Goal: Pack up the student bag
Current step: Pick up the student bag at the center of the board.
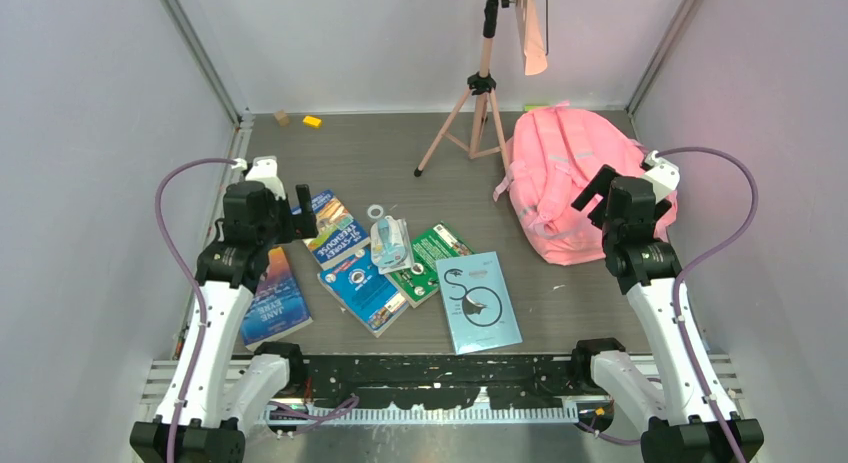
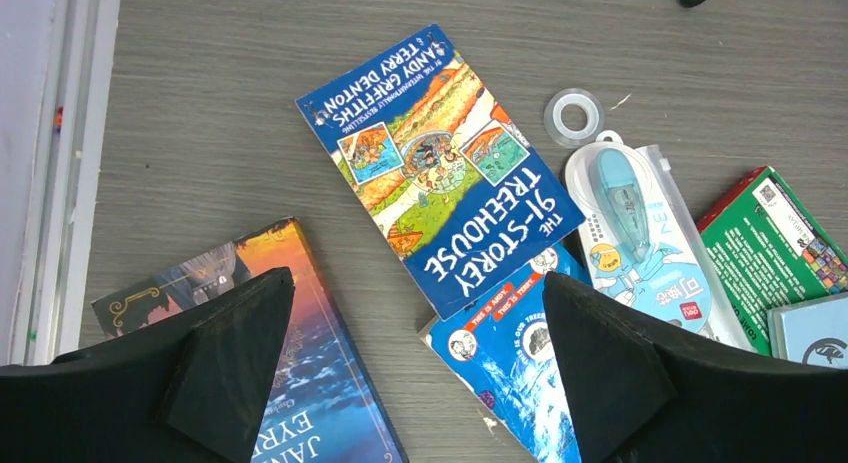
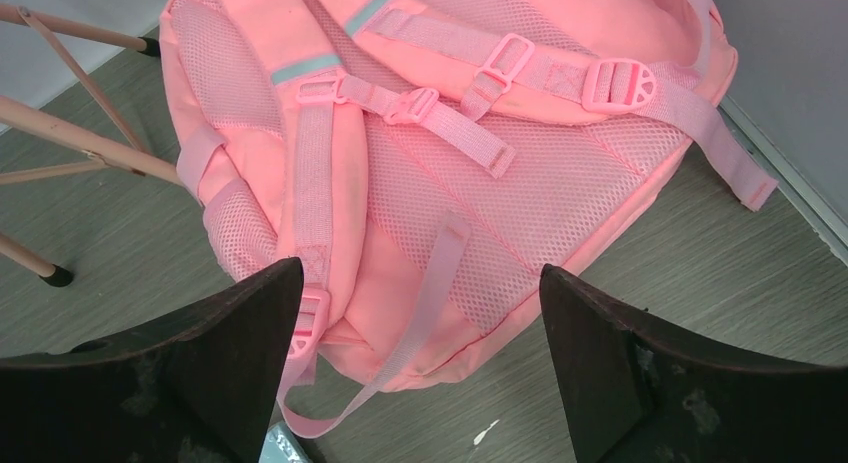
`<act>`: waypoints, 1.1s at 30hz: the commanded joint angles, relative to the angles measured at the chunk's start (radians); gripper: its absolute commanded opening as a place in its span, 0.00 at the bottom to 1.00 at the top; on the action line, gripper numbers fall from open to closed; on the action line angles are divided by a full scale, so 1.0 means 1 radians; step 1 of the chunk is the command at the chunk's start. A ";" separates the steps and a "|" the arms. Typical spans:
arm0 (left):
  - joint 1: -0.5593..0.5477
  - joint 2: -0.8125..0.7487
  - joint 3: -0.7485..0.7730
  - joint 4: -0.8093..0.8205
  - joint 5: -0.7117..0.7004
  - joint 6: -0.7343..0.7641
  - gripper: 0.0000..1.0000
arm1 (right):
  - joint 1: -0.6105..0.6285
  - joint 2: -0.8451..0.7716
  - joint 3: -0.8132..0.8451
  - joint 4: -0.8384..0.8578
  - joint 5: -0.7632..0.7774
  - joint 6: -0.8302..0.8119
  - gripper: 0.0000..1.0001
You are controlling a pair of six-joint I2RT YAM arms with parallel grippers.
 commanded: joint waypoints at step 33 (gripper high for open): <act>0.005 0.224 0.187 0.030 0.248 -0.054 1.00 | 0.329 0.555 0.317 -0.064 0.081 -0.167 1.00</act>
